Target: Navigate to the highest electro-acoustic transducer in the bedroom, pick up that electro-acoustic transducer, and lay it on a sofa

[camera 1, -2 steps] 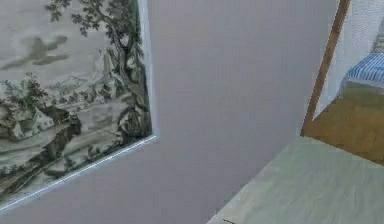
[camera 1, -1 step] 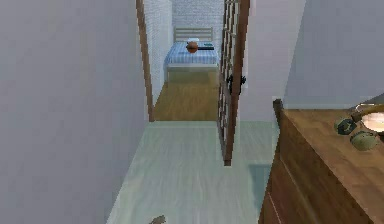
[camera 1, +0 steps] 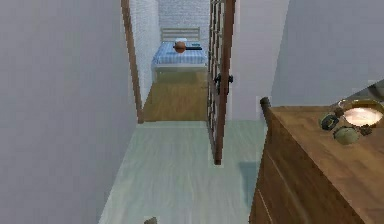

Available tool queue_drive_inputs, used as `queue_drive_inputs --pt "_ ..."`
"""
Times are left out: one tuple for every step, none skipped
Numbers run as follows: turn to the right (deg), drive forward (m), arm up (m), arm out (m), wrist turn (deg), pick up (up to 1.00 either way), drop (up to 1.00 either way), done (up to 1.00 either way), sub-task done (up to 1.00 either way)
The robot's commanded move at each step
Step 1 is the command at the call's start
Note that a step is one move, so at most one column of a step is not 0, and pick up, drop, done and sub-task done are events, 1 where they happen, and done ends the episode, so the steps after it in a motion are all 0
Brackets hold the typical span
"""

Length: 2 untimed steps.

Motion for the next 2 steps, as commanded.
queue_drive_inputs --pt "0.0 0.75 0.0 0.0 0.0 0.0 0.0 0.0 0.0" --pt "0.0 0.0 0.5 0.0 0.0 0.0 0.0 0.0 0.0"
